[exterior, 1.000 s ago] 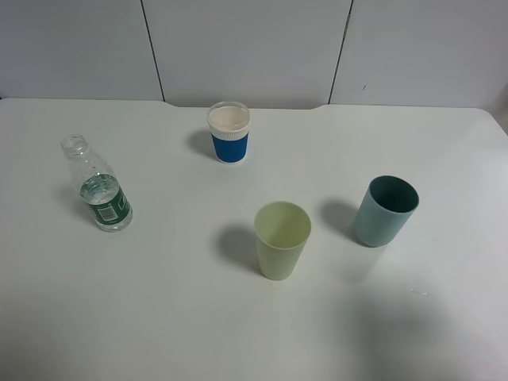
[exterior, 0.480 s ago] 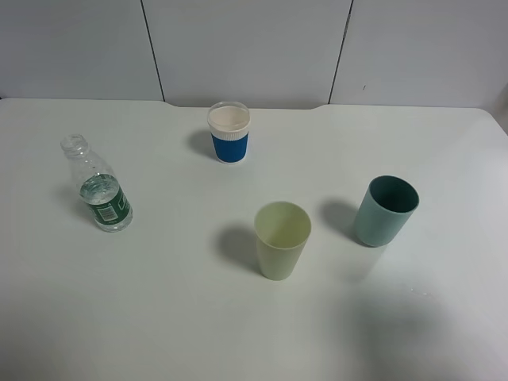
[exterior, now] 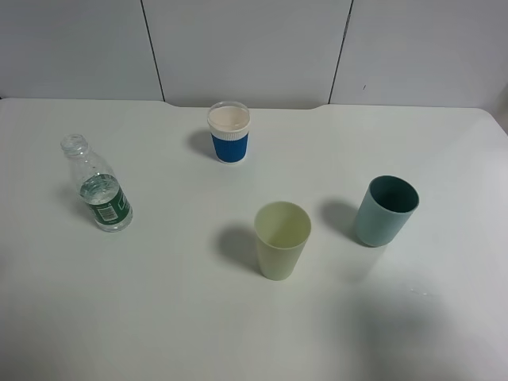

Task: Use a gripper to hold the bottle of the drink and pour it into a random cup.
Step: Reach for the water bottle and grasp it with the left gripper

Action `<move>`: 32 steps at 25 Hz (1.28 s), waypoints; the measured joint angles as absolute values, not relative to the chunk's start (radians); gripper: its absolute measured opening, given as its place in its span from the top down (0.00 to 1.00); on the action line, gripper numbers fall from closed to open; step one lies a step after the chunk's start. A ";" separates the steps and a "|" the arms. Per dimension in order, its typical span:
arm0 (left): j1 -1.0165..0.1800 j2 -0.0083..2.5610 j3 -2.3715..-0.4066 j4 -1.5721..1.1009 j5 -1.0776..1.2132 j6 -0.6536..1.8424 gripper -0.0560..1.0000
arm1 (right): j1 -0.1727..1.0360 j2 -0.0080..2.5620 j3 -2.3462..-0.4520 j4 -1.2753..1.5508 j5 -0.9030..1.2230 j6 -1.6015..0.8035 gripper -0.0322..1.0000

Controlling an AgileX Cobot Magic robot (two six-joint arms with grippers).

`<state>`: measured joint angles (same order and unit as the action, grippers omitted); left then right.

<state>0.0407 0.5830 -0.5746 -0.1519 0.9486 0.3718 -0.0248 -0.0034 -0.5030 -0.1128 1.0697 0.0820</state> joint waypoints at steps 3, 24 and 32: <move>0.041 0.626 -0.575 -0.155 0.947 0.390 0.01 | -0.025 -0.003 -0.503 -0.113 1.070 0.082 0.35; -0.171 0.946 -0.421 -0.197 0.606 0.392 0.01 | -0.025 -0.003 -0.503 -0.113 1.070 0.082 0.35; -0.174 1.172 -0.421 -0.211 0.448 0.392 0.01 | -0.025 -0.003 -0.503 -0.113 1.070 0.082 0.35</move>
<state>-0.1744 1.1724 -0.4208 -0.2112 0.4480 0.3919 -0.0248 -0.0034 -0.5030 -0.1128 1.0697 0.0820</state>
